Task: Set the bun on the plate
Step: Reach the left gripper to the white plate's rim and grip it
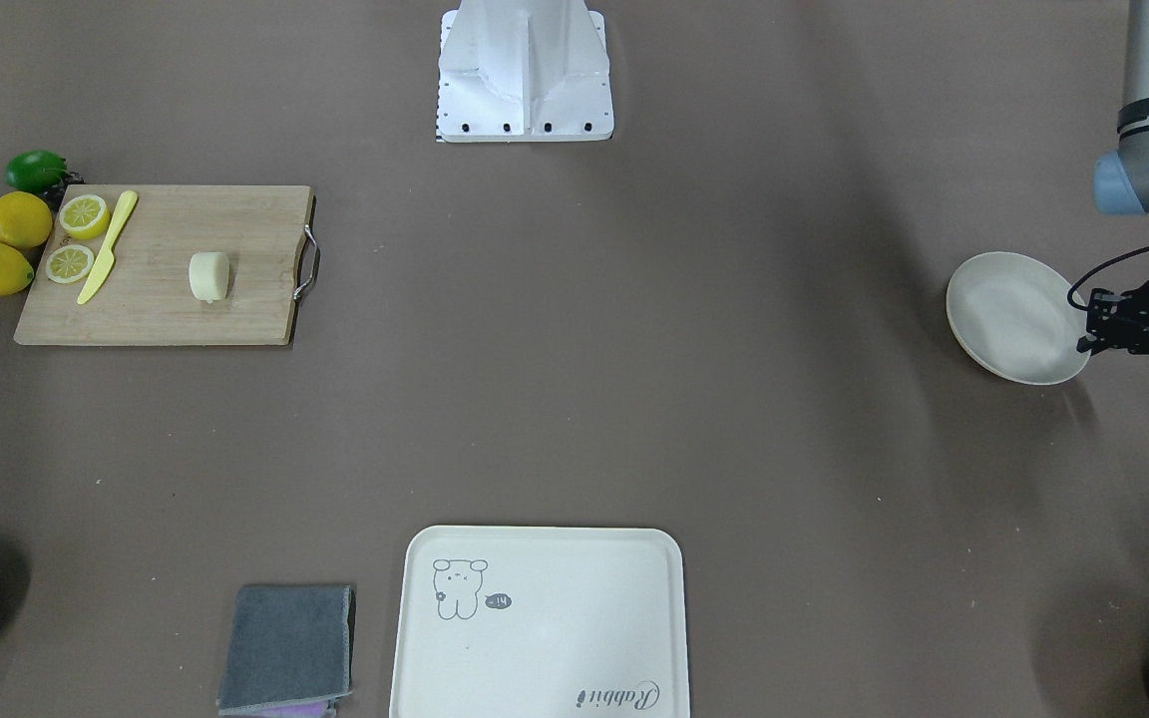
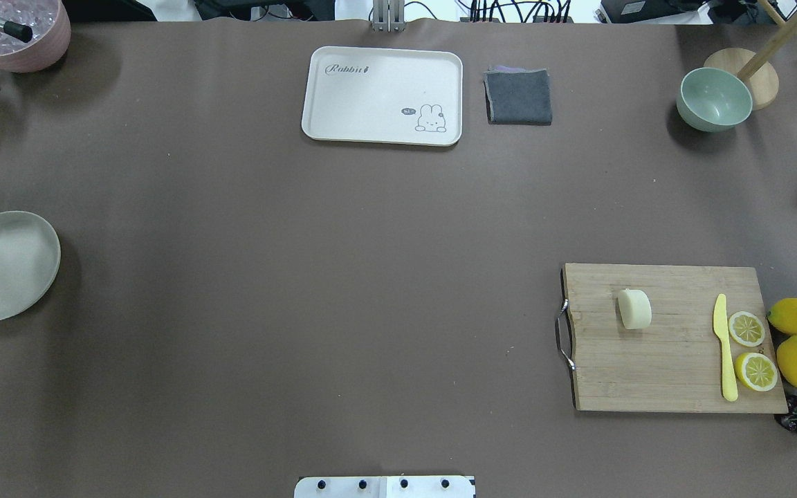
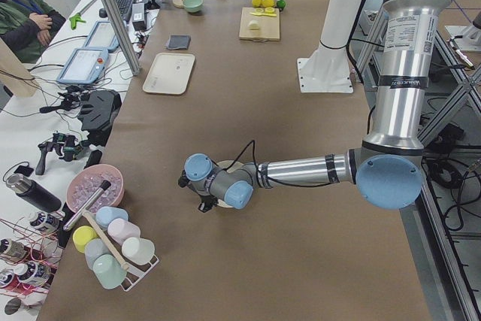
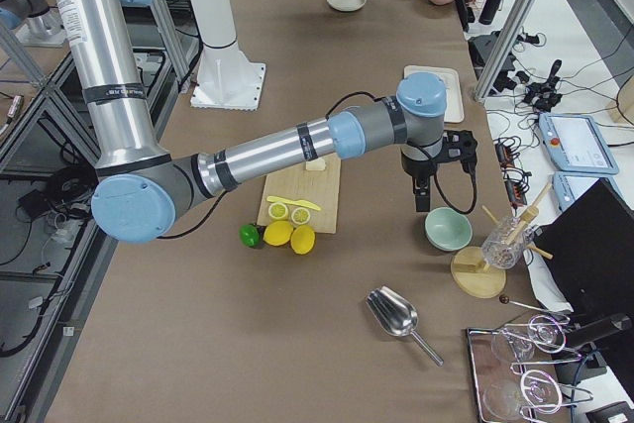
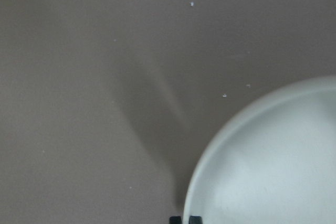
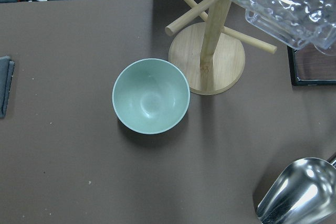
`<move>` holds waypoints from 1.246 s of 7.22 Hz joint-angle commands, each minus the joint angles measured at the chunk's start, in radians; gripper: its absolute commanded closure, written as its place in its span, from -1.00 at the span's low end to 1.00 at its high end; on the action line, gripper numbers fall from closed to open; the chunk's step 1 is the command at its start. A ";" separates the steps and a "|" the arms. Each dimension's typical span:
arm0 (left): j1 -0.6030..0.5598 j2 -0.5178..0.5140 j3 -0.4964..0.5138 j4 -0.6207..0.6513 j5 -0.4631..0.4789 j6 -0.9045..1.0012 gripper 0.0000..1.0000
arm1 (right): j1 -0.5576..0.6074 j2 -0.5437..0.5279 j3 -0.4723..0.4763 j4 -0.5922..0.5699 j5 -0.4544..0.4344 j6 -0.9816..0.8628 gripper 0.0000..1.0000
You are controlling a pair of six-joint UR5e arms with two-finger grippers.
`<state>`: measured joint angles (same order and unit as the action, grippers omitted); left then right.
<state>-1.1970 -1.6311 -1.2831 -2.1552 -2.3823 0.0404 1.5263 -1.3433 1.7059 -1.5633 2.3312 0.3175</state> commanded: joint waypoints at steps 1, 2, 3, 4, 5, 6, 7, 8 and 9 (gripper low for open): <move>-0.004 -0.050 -0.010 0.021 -0.061 0.007 1.00 | 0.000 0.001 0.004 -0.001 0.000 0.003 -1.00; -0.016 -0.073 -0.010 0.023 -0.116 0.006 1.00 | 0.000 0.004 0.006 0.000 0.000 0.003 -1.00; -0.021 -0.120 -0.010 0.026 -0.136 -0.078 1.00 | -0.003 0.010 0.003 -0.009 0.010 0.018 -1.00; -0.021 -0.189 -0.018 0.023 -0.150 -0.208 1.00 | -0.009 0.018 0.004 -0.007 0.011 0.058 -1.00; -0.010 -0.281 -0.027 0.015 -0.153 -0.375 1.00 | -0.018 0.018 0.003 -0.006 0.013 0.061 -1.00; 0.025 -0.365 -0.041 0.011 -0.150 -0.543 1.00 | -0.021 0.018 0.001 -0.007 0.017 0.063 -1.00; 0.099 -0.415 -0.062 0.012 -0.140 -0.662 1.00 | -0.024 0.016 -0.008 -0.001 0.017 0.061 -1.00; 0.131 -0.458 -0.087 0.012 -0.099 -0.753 1.00 | -0.028 0.018 -0.008 -0.001 0.016 0.063 -1.00; 0.205 -0.469 -0.128 0.011 -0.034 -0.849 1.00 | -0.028 0.018 -0.009 -0.001 0.016 0.063 -1.00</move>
<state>-1.0660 -2.0681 -1.3699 -2.1432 -2.4774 -0.6875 1.5002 -1.3257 1.6988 -1.5654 2.3473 0.3798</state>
